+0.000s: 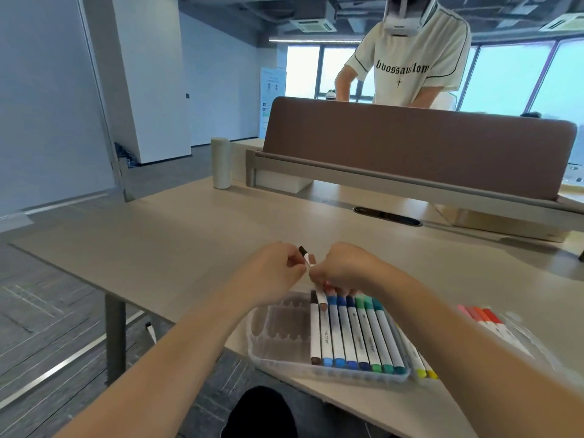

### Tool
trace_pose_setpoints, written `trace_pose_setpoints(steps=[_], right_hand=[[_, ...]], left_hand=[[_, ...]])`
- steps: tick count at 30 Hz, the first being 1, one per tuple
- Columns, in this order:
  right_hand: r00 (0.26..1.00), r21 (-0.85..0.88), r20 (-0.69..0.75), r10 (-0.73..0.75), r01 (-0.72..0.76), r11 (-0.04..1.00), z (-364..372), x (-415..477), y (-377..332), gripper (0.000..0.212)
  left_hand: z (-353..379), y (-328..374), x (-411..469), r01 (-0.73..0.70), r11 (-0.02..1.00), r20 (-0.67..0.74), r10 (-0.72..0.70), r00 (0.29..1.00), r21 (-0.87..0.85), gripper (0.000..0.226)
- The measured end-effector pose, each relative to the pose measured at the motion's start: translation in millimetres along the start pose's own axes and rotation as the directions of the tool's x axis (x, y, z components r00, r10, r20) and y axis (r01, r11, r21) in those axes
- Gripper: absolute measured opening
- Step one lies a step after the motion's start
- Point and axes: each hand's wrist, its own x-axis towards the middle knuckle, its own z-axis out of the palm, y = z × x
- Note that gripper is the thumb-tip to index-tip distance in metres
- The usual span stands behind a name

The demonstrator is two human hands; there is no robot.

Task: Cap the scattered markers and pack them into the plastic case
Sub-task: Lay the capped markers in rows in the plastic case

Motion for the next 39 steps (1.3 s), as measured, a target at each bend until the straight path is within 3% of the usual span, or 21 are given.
trace_pose_setpoints(steps=[4, 8, 12, 19, 22, 26, 34, 36, 39], right_hand=[[0.994, 0.064, 0.103, 0.019, -0.026, 0.998, 12, -26, -5, 0.026], [0.993, 0.081, 0.116, -0.011, 0.001, 0.997, 24, -42, -5, 0.027], [0.996, 0.069, 0.089, -0.026, 0.020, 0.997, 26, -44, 0, 0.038], [0.995, -0.002, 0.089, -0.045, 0.045, 0.999, 23, -41, 9, 0.031], [0.994, -0.071, 0.100, -0.035, 0.043, 0.997, 25, -39, 8, 0.035], [0.991, -0.109, 0.130, -0.014, 0.028, 0.994, 24, -35, 5, 0.037], [0.971, -0.175, 0.237, 0.039, 0.003, 0.985, 18, -30, 0, 0.038], [0.973, -0.168, 0.227, 0.035, 0.004, 0.986, 14, -26, 0, 0.035], [0.997, -0.149, 0.081, 0.009, 0.003, 0.989, 10, -9, -4, 0.035]], left_hand=[[-1, -2, -26, -0.040, 0.997, 0.113, 0.033, 0.993, 0.063, 0.028], [-2, -6, -43, -0.050, 0.993, 0.182, 0.030, 0.983, 0.109, 0.037], [1, -5, -53, -0.132, 0.974, 0.263, 0.081, 0.961, 0.186, 0.024], [5, -14, -48, -0.217, 0.938, 0.395, 0.097, 0.914, 0.272, 0.055], [6, -18, -43, -0.208, 0.950, 0.396, 0.103, 0.913, 0.234, 0.070], [5, -14, -43, -0.208, 0.958, 0.403, 0.113, 0.908, 0.199, 0.048], [4, -15, -42, -0.170, 0.977, 0.391, 0.106, 0.914, 0.132, 0.041], [1, -16, -40, -0.087, 0.995, 0.328, 0.066, 0.942, 0.051, 0.044], [-7, -18, -30, -0.004, 0.997, 0.125, 0.014, 0.992, -0.080, 0.030]])
